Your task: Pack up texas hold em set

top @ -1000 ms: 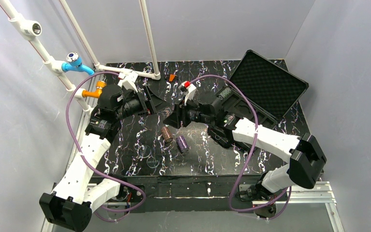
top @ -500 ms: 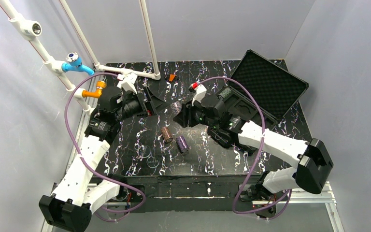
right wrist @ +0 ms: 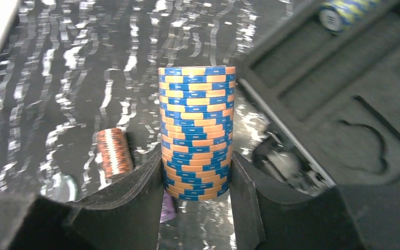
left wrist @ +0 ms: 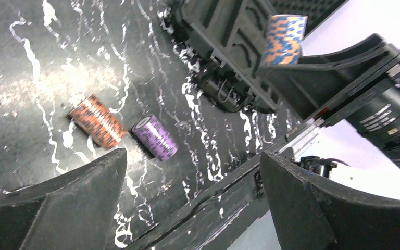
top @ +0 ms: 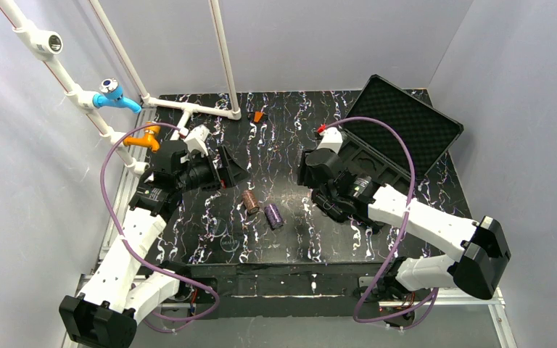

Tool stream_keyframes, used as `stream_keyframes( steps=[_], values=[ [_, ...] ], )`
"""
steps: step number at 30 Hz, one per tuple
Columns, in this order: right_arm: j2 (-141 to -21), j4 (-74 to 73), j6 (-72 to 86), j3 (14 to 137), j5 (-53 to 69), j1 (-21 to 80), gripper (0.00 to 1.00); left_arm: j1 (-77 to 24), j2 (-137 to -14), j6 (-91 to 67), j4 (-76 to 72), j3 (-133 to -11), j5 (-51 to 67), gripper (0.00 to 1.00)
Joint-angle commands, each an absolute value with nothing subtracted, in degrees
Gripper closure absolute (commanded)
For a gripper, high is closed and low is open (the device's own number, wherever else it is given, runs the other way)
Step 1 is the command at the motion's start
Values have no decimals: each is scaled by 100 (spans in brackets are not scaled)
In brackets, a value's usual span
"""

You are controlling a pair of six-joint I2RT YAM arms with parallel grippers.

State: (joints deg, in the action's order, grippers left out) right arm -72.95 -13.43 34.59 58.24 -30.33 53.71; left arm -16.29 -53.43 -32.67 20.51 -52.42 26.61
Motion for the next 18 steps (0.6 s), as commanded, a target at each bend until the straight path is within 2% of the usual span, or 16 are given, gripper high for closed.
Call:
stream_keyframes(
  steps=[1,8,18],
  values=[
    [-7251,-1935,3974,6332,-4364,5388,99,-1625,-5356,-2705,2982,-5342,2362,2],
    [-7548,-2335,4177,6661,-4635,5288,99,-1621,-5296,-2403,3588,-5255,2083,2],
    [-8047,-2486,4286,7086,-3472,4347,99,-1626,-4795,-2128,3785,-4676,2009,2]
  ],
)
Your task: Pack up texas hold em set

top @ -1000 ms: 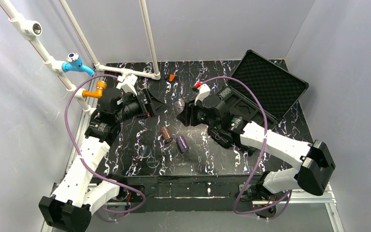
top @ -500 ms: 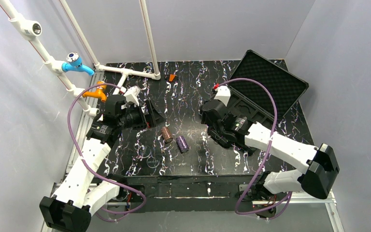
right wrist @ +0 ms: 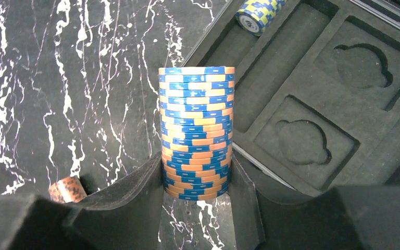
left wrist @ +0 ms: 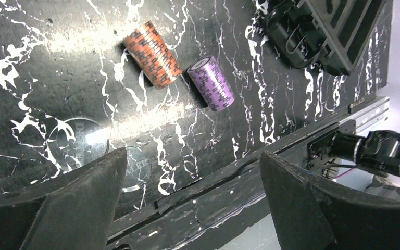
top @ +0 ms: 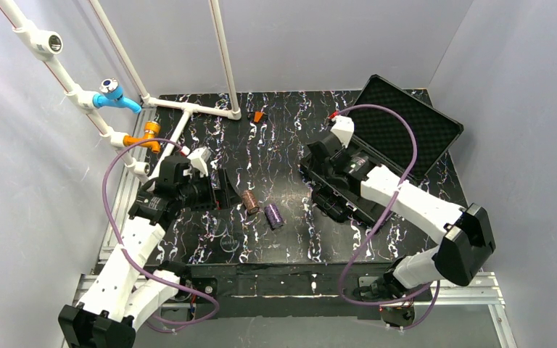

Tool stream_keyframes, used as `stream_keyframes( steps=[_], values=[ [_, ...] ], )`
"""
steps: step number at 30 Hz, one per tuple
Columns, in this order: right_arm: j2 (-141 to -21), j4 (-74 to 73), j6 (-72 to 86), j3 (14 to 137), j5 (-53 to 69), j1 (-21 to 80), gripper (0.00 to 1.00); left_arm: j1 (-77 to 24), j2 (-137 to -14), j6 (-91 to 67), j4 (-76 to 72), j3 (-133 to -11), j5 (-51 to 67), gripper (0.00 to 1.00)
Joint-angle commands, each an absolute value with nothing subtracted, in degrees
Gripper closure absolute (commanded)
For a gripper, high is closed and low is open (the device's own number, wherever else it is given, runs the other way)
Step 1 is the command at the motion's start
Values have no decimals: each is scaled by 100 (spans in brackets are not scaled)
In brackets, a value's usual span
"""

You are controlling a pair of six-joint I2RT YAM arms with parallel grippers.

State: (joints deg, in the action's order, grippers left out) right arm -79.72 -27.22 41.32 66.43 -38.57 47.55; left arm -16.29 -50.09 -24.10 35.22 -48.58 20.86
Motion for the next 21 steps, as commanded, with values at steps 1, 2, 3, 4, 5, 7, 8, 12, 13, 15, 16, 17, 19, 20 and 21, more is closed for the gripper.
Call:
stream_keyframes(
  steps=[1,2,3,4,5,7,8,12,13,15,16,17,19,20,21],
  values=[
    [-8103,-2534,4307,7130,-3369,4255,99,-1622,-4739,-2093,3816,-4601,1978,2],
    [-8154,-2576,4324,7177,-3285,4181,99,-1625,-4678,-2084,3841,-4549,1930,2],
    [-8194,-2618,4337,7211,-3253,4123,99,-1625,-4623,-2078,3865,-4548,1916,2],
    [-8230,-2660,4354,7242,-3244,4069,99,-1626,-4571,-2060,3863,-4560,1923,2],
    [-8260,-2685,4373,7268,-3237,4017,99,-1625,-4536,-2062,3828,-4550,1925,2],
    [-8326,-2734,4414,7328,-3194,3898,99,-1621,-4560,-2059,3785,-4540,1901,2],
    [-8369,-2776,4440,7367,-3158,3810,99,-1625,-4592,-2049,3790,-4556,1899,2],
    [-8553,-2843,4474,7506,-2979,3586,99,-1625,-4667,-2024,3784,-4595,1920,2],
    [-8601,-2839,4480,7525,-2939,3533,99,-1624,-4660,-2022,3784,-4596,1910,2],
    [-8708,-2852,4526,7566,-2836,3426,99,-1626,-4658,-2021,3788,-4597,1899,2],
    [-8762,-2906,4585,7598,-2830,3379,99,-1626,-4658,-2021,3788,-4597,1898,2],
    [-8819,-2958,4625,7628,-2819,3341,99,-1622,-4663,-2021,3788,-4597,1897,2],
    [-8908,-2902,4606,7631,-2694,3270,99,-1625,-4667,-2019,3786,-4596,1907,2],
    [-8957,-2799,4589,7615,-2579,3231,99,-1626,-4665,-2014,3788,-4597,1901,2],
    [-9009,-2708,4569,7612,-2445,3193,99,-1626,-4659,-2013,3788,-4597,1899,2]
  ],
)
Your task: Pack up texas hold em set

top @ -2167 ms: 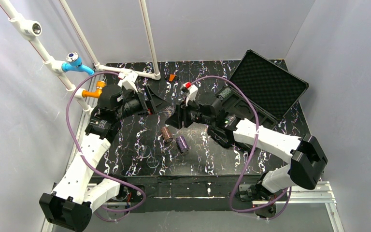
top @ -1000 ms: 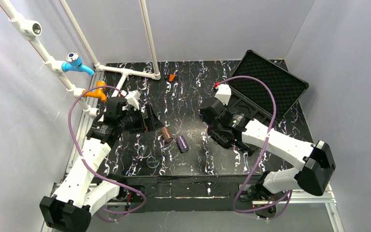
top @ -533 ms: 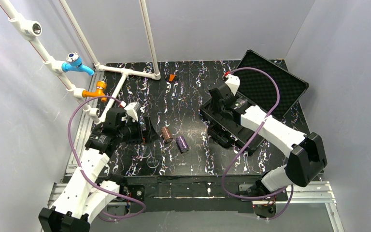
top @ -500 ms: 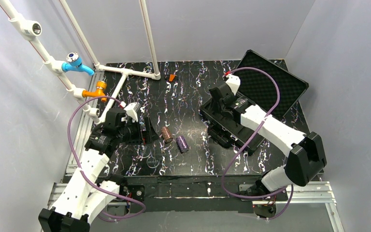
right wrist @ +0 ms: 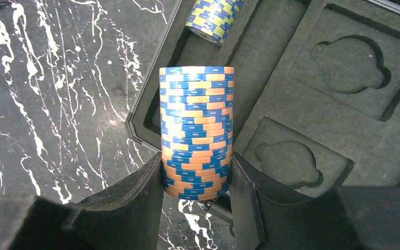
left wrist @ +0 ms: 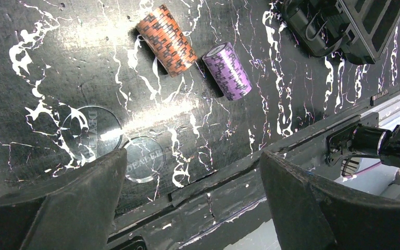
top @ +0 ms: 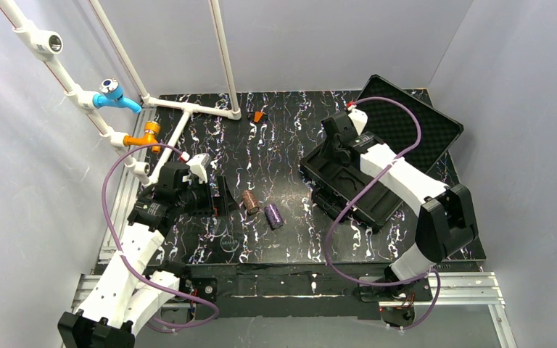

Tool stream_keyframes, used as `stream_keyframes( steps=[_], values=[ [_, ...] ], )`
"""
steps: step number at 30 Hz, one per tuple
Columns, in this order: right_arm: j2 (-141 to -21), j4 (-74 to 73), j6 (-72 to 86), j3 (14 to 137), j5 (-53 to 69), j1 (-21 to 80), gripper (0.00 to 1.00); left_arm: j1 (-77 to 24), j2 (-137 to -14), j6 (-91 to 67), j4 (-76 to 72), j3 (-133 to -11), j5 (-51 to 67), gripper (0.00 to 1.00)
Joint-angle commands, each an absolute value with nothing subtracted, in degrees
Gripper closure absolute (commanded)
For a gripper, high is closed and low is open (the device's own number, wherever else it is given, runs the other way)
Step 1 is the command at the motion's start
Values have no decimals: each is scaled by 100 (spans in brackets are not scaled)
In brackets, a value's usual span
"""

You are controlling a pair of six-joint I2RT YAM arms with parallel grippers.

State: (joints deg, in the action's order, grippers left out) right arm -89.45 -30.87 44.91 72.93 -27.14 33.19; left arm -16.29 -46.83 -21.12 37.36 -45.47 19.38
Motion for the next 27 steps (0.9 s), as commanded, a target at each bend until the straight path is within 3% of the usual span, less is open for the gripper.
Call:
stream_keyframes(
  steps=[1,27],
  values=[
    [-9078,-2650,4568,7630,-2303,3171,99,-1625,-4658,-2013,3787,-4597,1898,2],
    [-10131,-1768,5676,7728,-1661,2791,99,-1634,-4438,-2040,3876,-4553,1714,2]
  ],
)
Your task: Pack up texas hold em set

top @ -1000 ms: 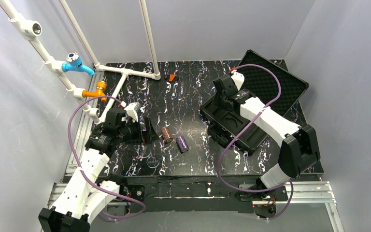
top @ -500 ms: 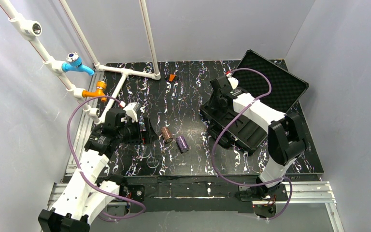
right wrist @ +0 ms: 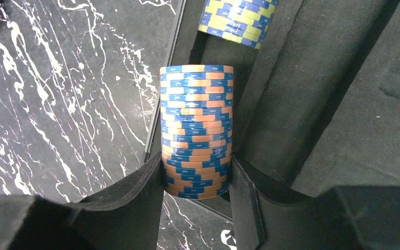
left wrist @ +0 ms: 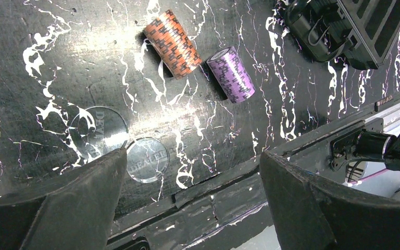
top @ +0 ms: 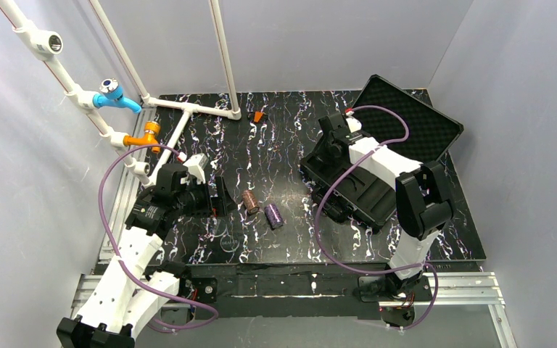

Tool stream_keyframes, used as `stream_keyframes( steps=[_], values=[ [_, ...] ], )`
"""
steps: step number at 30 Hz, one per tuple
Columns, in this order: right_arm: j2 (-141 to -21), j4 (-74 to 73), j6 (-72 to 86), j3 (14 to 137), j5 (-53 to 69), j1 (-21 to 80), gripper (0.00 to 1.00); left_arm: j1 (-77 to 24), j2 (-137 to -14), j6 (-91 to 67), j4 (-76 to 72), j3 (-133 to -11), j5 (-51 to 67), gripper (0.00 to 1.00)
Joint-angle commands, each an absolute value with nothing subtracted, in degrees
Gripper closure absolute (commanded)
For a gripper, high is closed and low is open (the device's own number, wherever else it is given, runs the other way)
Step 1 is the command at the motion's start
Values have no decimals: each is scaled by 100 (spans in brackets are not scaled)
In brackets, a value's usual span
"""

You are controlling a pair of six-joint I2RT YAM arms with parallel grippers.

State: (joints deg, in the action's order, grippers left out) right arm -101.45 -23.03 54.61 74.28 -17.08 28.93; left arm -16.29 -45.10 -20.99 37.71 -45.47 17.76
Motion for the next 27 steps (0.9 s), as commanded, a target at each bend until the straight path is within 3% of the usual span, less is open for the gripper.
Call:
stream_keyframes(
  steps=[1,18,27],
  values=[
    [-10164,-1763,5685,7740,-1642,2766,99,-1628,-4431,-2039,3880,-4551,1706,2],
    [-10494,-1683,5803,7873,-1578,2500,97,-1632,-4456,-2030,3885,-4553,1688,2],
    [-10660,-1565,5924,7971,-1294,2378,57,-1630,-4463,-2030,3892,-4553,1679,2]
  ],
)
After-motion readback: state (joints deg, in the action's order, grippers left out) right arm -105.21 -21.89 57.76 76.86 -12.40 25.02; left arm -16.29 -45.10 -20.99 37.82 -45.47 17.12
